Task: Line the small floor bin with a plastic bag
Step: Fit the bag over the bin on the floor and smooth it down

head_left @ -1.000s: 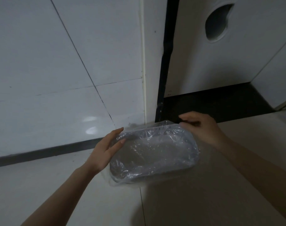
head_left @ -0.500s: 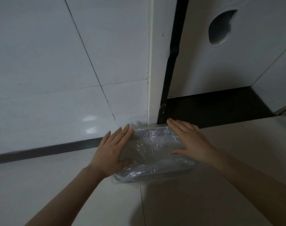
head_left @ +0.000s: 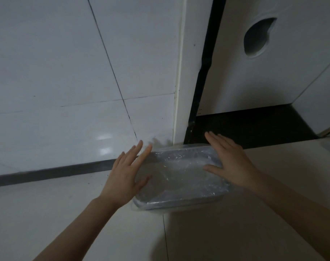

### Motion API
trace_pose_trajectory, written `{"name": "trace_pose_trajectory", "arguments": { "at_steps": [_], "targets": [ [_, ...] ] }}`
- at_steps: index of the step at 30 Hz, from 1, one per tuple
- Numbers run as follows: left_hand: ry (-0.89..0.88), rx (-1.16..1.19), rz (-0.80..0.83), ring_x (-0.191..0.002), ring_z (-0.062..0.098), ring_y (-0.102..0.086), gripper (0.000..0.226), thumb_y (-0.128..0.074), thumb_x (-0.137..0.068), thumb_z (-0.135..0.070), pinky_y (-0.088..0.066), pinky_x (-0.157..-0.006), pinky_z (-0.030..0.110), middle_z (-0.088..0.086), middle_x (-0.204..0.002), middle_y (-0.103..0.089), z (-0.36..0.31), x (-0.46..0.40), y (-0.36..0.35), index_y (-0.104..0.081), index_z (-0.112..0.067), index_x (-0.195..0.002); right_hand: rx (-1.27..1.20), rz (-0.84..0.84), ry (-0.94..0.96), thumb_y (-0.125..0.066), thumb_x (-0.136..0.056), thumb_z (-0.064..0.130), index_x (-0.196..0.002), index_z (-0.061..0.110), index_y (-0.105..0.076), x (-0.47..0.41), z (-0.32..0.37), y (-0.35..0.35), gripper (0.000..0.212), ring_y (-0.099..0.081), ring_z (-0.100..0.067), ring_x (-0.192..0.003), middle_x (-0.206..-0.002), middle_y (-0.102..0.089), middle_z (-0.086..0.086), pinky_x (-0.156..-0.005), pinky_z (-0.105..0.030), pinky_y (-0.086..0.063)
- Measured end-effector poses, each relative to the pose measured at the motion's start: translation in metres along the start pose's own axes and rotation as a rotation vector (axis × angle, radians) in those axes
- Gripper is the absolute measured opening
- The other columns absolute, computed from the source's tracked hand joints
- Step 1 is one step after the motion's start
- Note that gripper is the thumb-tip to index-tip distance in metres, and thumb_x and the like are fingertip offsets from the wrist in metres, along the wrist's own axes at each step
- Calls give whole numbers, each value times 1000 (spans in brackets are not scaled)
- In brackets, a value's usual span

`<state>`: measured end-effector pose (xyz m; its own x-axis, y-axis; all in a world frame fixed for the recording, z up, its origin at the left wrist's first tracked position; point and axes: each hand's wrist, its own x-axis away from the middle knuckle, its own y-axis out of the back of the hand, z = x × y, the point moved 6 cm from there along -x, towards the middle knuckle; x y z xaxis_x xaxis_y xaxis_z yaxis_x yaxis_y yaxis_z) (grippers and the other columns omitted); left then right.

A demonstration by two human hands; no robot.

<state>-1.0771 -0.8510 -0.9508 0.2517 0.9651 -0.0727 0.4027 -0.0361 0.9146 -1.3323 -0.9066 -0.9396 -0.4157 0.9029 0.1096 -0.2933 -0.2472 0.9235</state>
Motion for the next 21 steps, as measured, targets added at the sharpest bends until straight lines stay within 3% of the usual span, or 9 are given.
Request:
{"name": "trace_pose_trajectory", "arguments": {
  "at_steps": [2, 4, 5, 7, 10, 14, 21],
  "targets": [
    [-132, 70, -82, -137, 10, -27, 62, -52, -92, -36, -17, -113, 27, -3, -152, -28, -15, 5, 10, -21, -32, -145, -25, -75, 215, -53, -87, 47, -143, 22, -27, 11, 24, 10, 66, -27, -19, -138, -150, -32, 1, -110, -46, -31],
    [-220, 100, 46, -133, 10, -35, 49, -43, -95, -41, -23, -112, 24, -4, -147, -39, -35, 5, 1, -33, -30, -142, 20, 33, 334, -39, -90, 54, -140, 24, -35, 18, 43, 0, 58, -29, -15, -137, -147, -40, 4, -112, -41, -27],
    [-229, 98, 137, -134, 12, -34, 48, -36, -95, -46, -23, -113, 27, -3, -149, -38, -42, 3, -7, -33, -31, -142, 55, 121, 346, -30, -90, 61, -142, 28, -31, 20, 49, -10, 61, -22, -12, -140, -150, -34, 6, -113, -37, -19],
    [-144, 43, 283, -140, 15, -22, 58, -23, -91, -58, -12, -115, 32, -4, -155, -22, -42, 0, -24, -20, -36, -144, 102, 287, 288, -16, -82, 71, -145, 34, -14, 21, 47, -27, 73, -2, -8, -143, -157, -13, 12, -113, -32, -4],
    [-17, -115, 354, -144, 15, 2, 74, -18, -78, -74, 9, -111, 32, -4, -158, 3, -20, 2, -36, 4, -42, -142, 164, 382, 204, -9, -68, 81, -144, 38, 4, 23, 28, -35, 88, 13, -13, -143, -157, 7, 12, -115, -36, 4],
    [0, -191, 394, -134, 10, 24, 82, -10, -69, -84, 18, -107, 32, -3, -154, 17, -8, 13, -37, 14, -46, -138, 238, 451, 172, -17, -64, 86, -141, 40, 14, 29, 12, -41, 96, 20, -21, -142, -154, 19, 10, -113, -35, 7],
    [-24, -266, 476, -139, 14, 24, 89, -5, -63, -88, 14, -115, 38, -1, -155, 17, 3, 17, -35, 16, -45, -139, 342, 442, 135, -32, -74, 80, -145, 32, 10, 31, 7, -46, 96, 13, -19, -144, -158, 11, 0, -115, -32, 6]
  ]
}}
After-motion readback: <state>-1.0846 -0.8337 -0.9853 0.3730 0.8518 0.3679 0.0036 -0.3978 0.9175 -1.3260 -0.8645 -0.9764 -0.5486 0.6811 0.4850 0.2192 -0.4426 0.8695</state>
